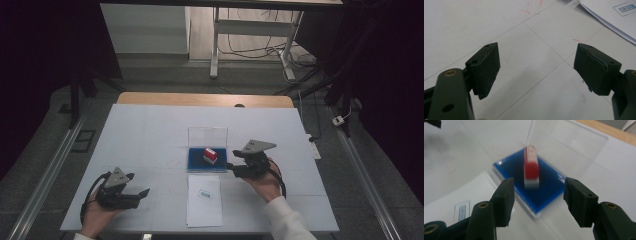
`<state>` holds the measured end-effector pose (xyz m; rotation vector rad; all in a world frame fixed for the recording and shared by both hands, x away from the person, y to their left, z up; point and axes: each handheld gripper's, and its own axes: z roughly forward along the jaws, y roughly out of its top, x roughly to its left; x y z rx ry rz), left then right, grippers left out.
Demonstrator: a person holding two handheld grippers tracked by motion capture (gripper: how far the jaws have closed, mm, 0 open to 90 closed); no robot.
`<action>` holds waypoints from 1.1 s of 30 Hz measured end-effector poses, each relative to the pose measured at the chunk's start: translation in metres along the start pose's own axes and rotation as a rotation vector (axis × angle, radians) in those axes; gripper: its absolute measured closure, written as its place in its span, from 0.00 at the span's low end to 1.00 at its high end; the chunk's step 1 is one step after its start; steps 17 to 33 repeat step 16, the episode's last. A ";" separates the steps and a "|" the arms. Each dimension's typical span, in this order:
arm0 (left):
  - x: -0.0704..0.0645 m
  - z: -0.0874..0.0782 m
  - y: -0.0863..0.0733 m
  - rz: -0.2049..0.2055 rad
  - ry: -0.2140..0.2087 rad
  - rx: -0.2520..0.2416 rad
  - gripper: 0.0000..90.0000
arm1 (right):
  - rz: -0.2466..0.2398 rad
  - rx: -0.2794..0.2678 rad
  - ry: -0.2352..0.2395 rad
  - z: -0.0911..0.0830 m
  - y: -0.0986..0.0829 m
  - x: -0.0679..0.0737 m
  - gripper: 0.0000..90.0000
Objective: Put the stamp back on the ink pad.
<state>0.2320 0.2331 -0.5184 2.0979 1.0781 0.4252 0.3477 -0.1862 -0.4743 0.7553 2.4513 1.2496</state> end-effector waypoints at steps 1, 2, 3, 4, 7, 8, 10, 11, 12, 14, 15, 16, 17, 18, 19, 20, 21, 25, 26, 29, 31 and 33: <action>0.000 0.000 0.000 -0.002 0.000 -0.002 0.24 | 0.004 0.000 -0.004 -0.006 -0.005 0.000 0.46; 0.001 -0.001 -0.001 -0.005 0.000 -0.004 0.24 | 0.006 0.001 -0.011 -0.011 -0.011 0.000 0.46; 0.001 -0.001 -0.001 -0.005 0.003 -0.005 0.24 | 0.006 0.005 -0.021 -0.017 -0.016 0.000 0.46; 0.001 -0.001 -0.001 -0.005 0.005 -0.007 0.24 | 0.005 0.000 -0.028 -0.024 -0.022 0.000 0.46; 0.001 -0.001 -0.001 -0.007 0.005 -0.011 0.24 | 0.019 0.003 -0.047 -0.042 -0.039 -0.001 0.46; 0.001 -0.002 -0.001 -0.006 0.004 -0.012 0.24 | 0.018 0.004 -0.051 -0.048 -0.044 -0.002 0.46; 0.001 -0.002 -0.001 -0.006 0.005 -0.012 0.24 | 0.015 0.008 -0.068 -0.059 -0.054 -0.002 0.46; 0.001 -0.002 -0.001 -0.005 0.004 -0.013 0.24 | 0.018 0.004 -0.070 -0.064 -0.059 -0.003 0.47; 0.001 -0.002 0.000 -0.006 0.006 -0.015 0.24 | 0.022 0.003 -0.073 -0.069 -0.063 -0.004 0.47; 0.000 -0.002 0.000 -0.002 0.008 -0.016 0.24 | 0.037 -0.006 -0.076 -0.075 -0.070 -0.006 0.47; -0.001 -0.002 0.001 -0.002 0.007 -0.018 0.24 | 0.035 -0.002 -0.080 -0.077 -0.072 -0.006 0.47; -0.001 -0.002 0.001 -0.001 0.007 -0.019 0.24 | 0.037 -0.008 -0.072 -0.077 -0.074 -0.007 0.47; -0.001 -0.002 0.001 -0.001 0.007 -0.019 0.24 | 0.037 -0.008 -0.072 -0.077 -0.074 -0.007 0.47; -0.001 -0.002 0.001 -0.001 0.007 -0.019 0.24 | 0.037 -0.008 -0.072 -0.077 -0.074 -0.007 0.47; -0.001 -0.002 0.001 -0.001 0.007 -0.019 0.24 | 0.037 -0.008 -0.072 -0.077 -0.074 -0.007 0.47; -0.001 -0.002 0.001 -0.001 0.007 -0.019 0.24 | 0.037 -0.008 -0.072 -0.077 -0.074 -0.007 0.47; -0.001 -0.002 0.001 -0.001 0.007 -0.019 0.24 | 0.037 -0.008 -0.072 -0.077 -0.074 -0.007 0.47; -0.001 -0.002 0.001 -0.001 0.007 -0.019 0.24 | 0.037 -0.008 -0.072 -0.077 -0.074 -0.007 0.47; -0.001 -0.002 0.001 -0.001 0.007 -0.019 0.24 | 0.037 -0.008 -0.072 -0.077 -0.074 -0.007 0.47; -0.001 -0.002 0.001 -0.001 0.007 -0.019 0.24 | 0.037 -0.008 -0.072 -0.077 -0.074 -0.007 0.47; -0.001 -0.002 0.001 -0.001 0.007 -0.019 0.24 | 0.037 -0.008 -0.072 -0.077 -0.074 -0.007 0.47; -0.001 -0.002 0.001 -0.001 0.007 -0.019 0.24 | 0.037 -0.008 -0.072 -0.077 -0.074 -0.007 0.47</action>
